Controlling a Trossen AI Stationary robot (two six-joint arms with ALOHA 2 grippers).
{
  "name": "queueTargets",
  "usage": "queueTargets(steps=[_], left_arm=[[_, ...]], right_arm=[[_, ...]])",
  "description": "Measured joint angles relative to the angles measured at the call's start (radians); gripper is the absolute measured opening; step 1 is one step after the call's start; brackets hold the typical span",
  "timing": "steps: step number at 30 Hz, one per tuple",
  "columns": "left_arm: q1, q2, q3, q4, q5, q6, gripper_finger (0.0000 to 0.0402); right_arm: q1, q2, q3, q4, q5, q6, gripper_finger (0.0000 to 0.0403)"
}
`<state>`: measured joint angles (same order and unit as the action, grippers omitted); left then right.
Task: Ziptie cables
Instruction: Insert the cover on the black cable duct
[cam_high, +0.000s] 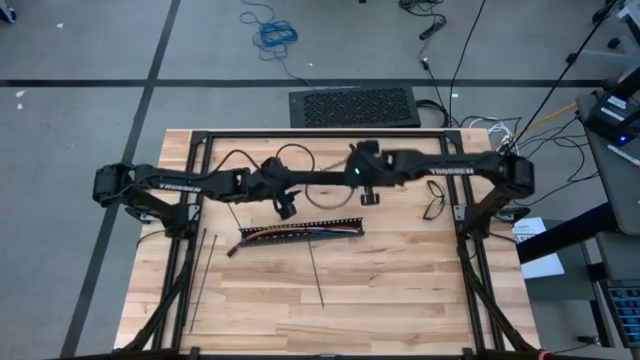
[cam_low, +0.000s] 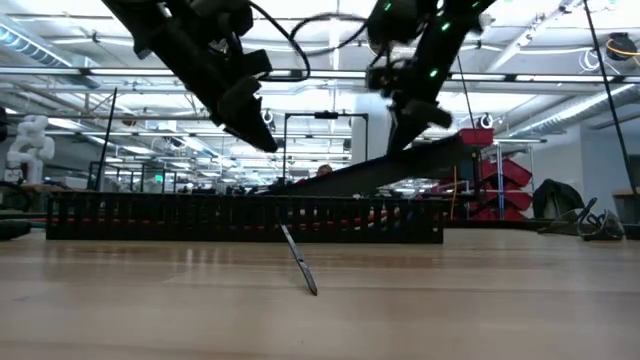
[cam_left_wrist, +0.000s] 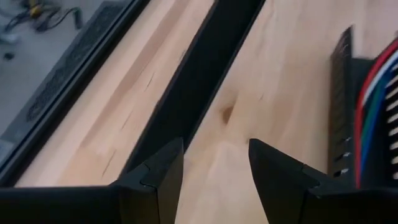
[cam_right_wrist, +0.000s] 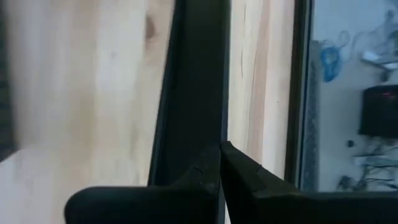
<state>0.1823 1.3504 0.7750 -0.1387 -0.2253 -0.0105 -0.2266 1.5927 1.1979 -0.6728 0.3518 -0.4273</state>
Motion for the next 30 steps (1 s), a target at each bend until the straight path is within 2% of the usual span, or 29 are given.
queueTargets(steps=[2, 5, 11, 19, 24, 27, 30], left_arm=[[0.018, 0.014, 0.0, 0.037, 0.05, 0.026, 0.018], [0.04, 0.049, 0.0, 0.08, 0.065, 0.093, 0.018], [0.077, 0.159, 0.0, 0.224, 0.116, 0.255, 0.018], [0.12, 0.292, 0.0, 0.313, 0.217, 0.305, 0.018], [0.133, 0.325, 0.002, 0.32, 0.218, 0.287, 0.0178], [0.133, 0.329, 0.002, 0.316, 0.207, 0.282, 0.0146], [0.125, 0.329, 0.002, 0.318, 0.204, 0.306, 0.0069]], right_arm=[[0.052, -0.045, -0.033, 0.015, 0.048, 0.027, 0.0001], [0.124, -0.086, -0.078, 0.023, 0.116, 0.062, 0.0001], [0.219, -0.122, -0.111, 0.046, 0.18, 0.096, 0.0001], [0.257, -0.12, -0.113, 0.058, 0.207, 0.088, 0.0001], [0.255, -0.12, -0.113, 0.059, 0.209, 0.075, 0.0], [0.255, -0.12, -0.112, 0.061, 0.21, 0.075, 0.0], [0.255, -0.12, -0.112, 0.066, 0.226, 0.094, 0.0]])
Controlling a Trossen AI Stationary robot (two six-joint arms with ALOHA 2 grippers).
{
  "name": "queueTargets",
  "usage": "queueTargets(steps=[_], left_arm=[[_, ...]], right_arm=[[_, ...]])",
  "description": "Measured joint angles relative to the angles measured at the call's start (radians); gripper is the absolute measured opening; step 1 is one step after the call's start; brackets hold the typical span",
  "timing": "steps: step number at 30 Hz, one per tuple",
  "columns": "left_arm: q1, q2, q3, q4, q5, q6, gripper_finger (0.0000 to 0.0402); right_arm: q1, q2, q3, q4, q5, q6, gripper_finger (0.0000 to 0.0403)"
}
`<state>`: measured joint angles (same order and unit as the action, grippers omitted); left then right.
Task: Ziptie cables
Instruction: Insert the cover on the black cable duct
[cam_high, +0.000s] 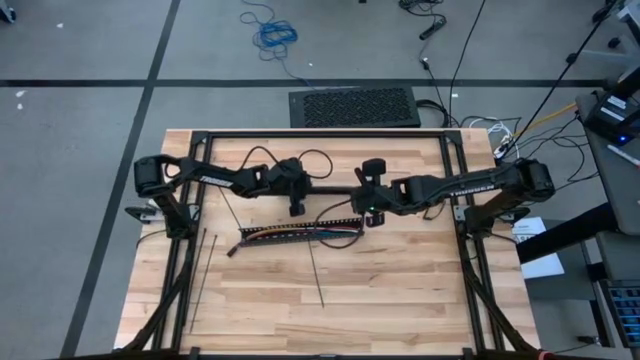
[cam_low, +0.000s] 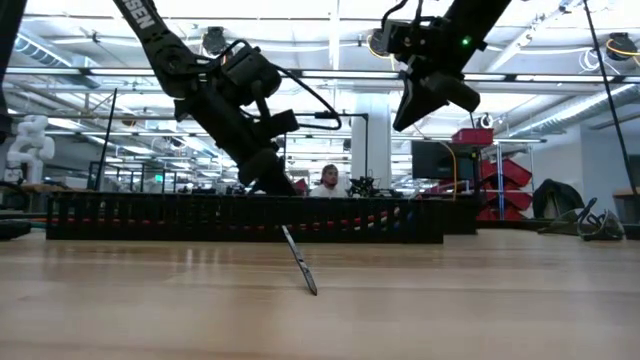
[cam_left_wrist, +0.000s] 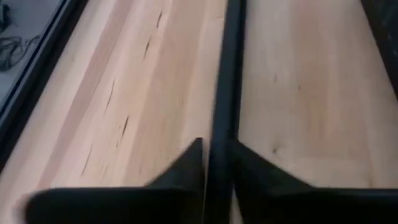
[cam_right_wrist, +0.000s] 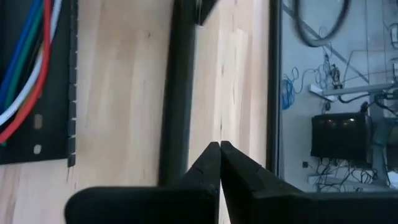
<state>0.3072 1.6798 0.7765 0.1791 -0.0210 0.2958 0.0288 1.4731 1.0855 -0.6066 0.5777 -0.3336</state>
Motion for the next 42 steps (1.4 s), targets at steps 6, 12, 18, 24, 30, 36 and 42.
queueTargets(steps=[6, 12, 18, 24, 30, 36, 42], left_arm=[[-0.032, 0.0, 0.0, -0.017, -0.009, 0.053, 0.0005], [-0.039, 0.011, 0.0, -0.081, 0.002, 0.051, 0.0002], [-0.096, 0.029, 0.0, -0.049, -0.153, 0.107, 0.0001], [-0.19, 0.029, 0.065, -0.002, -0.453, 0.265, 0.0], [-0.325, 0.028, 0.158, 0.001, -0.688, 0.575, 0.0001], [-0.455, 0.028, 0.218, 0.042, -0.765, 0.87, 0.0001], [-0.535, 0.028, 0.27, 0.113, -0.776, 1.157, 0.0001]], right_arm=[[-0.002, -0.031, 0.0, 0.004, 0.048, 0.055, 0.0006], [-0.002, -0.116, 0.0, 0.012, 0.07, 0.075, 0.0032], [-0.002, -0.187, 0.002, 0.021, 0.08, 0.117, 0.0048], [-0.002, -0.195, 0.002, -0.043, 0.047, 0.229, 0.0046], [-0.078, -0.2, 0.002, -0.156, -0.19, 0.259, 0.007], [-0.217, -0.201, 0.002, -0.158, -0.653, 0.179, 0.0137], [-0.335, -0.201, 0.002, -0.153, -0.855, 0.1, 0.022]])
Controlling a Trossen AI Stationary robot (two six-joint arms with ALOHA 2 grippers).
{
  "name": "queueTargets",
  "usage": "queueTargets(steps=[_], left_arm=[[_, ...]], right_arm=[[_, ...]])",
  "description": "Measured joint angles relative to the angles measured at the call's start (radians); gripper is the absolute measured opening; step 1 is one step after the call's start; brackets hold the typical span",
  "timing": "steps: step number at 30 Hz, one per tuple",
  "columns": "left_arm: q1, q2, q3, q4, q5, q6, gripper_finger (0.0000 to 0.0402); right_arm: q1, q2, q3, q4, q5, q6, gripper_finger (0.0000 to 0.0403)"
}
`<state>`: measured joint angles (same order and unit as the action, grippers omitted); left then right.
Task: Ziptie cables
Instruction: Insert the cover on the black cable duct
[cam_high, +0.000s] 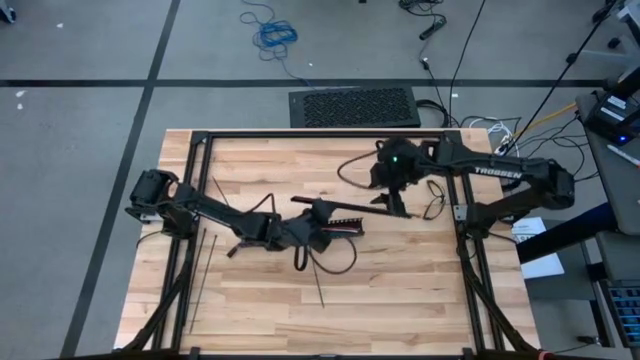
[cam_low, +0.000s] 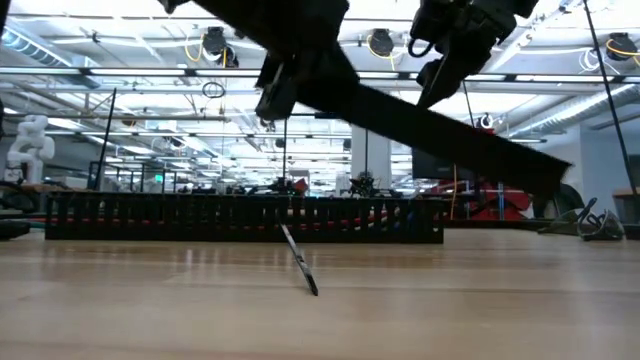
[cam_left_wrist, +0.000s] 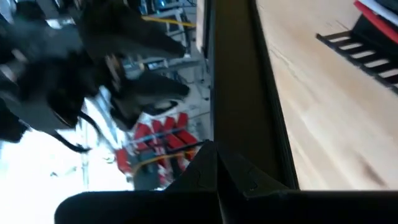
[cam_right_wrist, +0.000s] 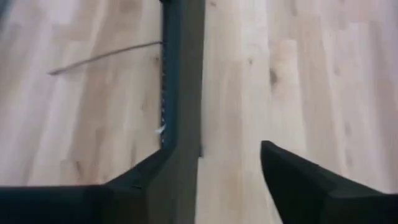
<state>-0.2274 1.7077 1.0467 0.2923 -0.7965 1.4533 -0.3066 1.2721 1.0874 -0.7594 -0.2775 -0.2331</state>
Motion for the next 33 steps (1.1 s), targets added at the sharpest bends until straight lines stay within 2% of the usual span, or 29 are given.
queueTargets(steps=[2, 6, 13, 20, 28, 30, 33], left_arm=[[-0.009, 0.0, 0.018, -0.003, 0.0, 0.052, 0.0001], [-0.016, 0.0, 0.045, -0.014, 0.001, 0.128, 0.0001], [-0.015, 0.007, 0.07, -0.021, 0.034, 0.161, 0.0001], [-0.019, 0.007, 0.077, -0.012, 0.034, 0.161, 0.0], [-0.024, 0.007, 0.077, -0.023, -0.011, 0.13, 0.0], [-0.018, 0.007, 0.077, -0.044, -0.041, 0.025, 0.0], [0.017, 0.007, 0.077, -0.173, -0.024, -0.291, 0.0]], right_arm=[[-0.033, 0.004, 0.0, 0.001, -0.096, -0.003, 0.0245], [-0.078, 0.032, 0.0, 0.003, -0.365, 0.019, 0.0283], [-0.08, 0.127, 0.0, 0.066, -0.418, 0.017, 0.0302], [-0.092, 0.223, 0.0, 0.165, -0.622, 0.015, 0.0302], [-0.101, 0.31, -0.067, 0.104, -0.641, -0.002, 0.0302], [-0.108, 0.303, -0.094, 0.076, -0.633, -0.014, 0.0302], [-0.106, 0.273, -0.124, 0.078, -0.544, 0.019, 0.0301]])
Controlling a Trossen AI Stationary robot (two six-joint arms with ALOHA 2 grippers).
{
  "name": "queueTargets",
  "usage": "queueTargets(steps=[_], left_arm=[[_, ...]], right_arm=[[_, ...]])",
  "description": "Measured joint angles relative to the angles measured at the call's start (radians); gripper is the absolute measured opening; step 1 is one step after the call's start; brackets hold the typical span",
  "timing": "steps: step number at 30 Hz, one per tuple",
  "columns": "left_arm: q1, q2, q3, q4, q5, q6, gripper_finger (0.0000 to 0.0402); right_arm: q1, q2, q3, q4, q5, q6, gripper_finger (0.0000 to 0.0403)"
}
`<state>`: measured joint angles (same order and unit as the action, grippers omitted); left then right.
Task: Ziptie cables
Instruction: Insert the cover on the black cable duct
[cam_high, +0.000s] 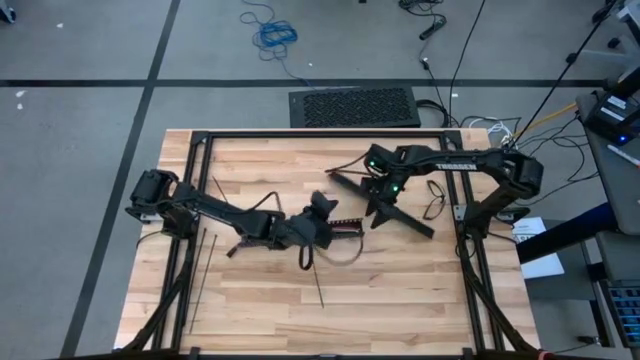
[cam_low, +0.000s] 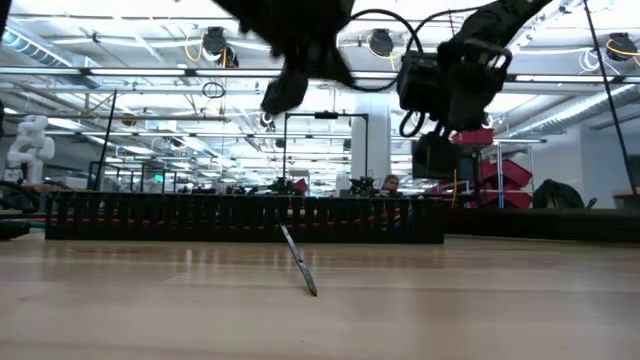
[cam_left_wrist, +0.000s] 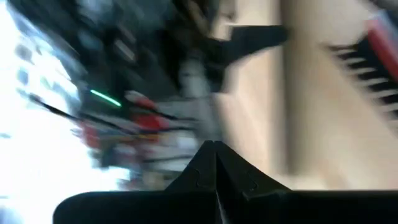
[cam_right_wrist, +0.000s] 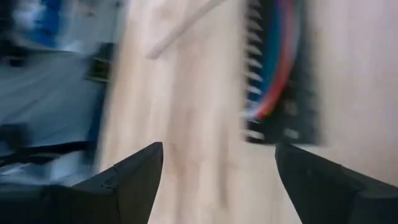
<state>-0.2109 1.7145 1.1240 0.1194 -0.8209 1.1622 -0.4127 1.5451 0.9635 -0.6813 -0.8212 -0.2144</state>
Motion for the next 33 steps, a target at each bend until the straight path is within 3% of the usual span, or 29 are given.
queueTargets(steps=[5, 9, 17, 23, 29, 31, 33], left_arm=[[0.115, 0.001, -0.001, -0.226, 0.313, -0.575, 0.0], [0.21, 0.001, -0.005, -0.232, 0.512, -0.794, 0.0], [0.327, 0.001, -0.006, -0.233, 0.605, -0.869, 0.0], [0.437, 0.001, -0.006, -0.237, 0.878, -0.993, 0.0011], [0.493, 0.001, -0.016, -0.23, 0.889, -0.939, 0.0069], [0.505, 0.001, -0.016, -0.23, 0.855, -0.916, 0.0082], [0.517, 0.001, -0.016, -0.23, 0.805, -0.898, 0.0087]], right_arm=[[0.059, -0.06, -0.018, 0.0, 0.436, 0.046, 0.0285], [0.068, -0.061, -0.045, 0.05, 0.645, 0.09, 0.0268], [-0.064, -0.061, -0.197, 0.168, 0.743, 0.26, 0.0217], [-0.1, -0.063, -0.3, 0.247, 0.746, 0.29, 0.0171], [-0.097, -0.067, -0.352, 0.301, 0.782, 0.307, 0.0088], [-0.097, -0.068, -0.364, 0.316, 0.797, 0.271, 0.0036], [-0.1, -0.068, -0.371, 0.324, 0.804, 0.245, 0.0011]])
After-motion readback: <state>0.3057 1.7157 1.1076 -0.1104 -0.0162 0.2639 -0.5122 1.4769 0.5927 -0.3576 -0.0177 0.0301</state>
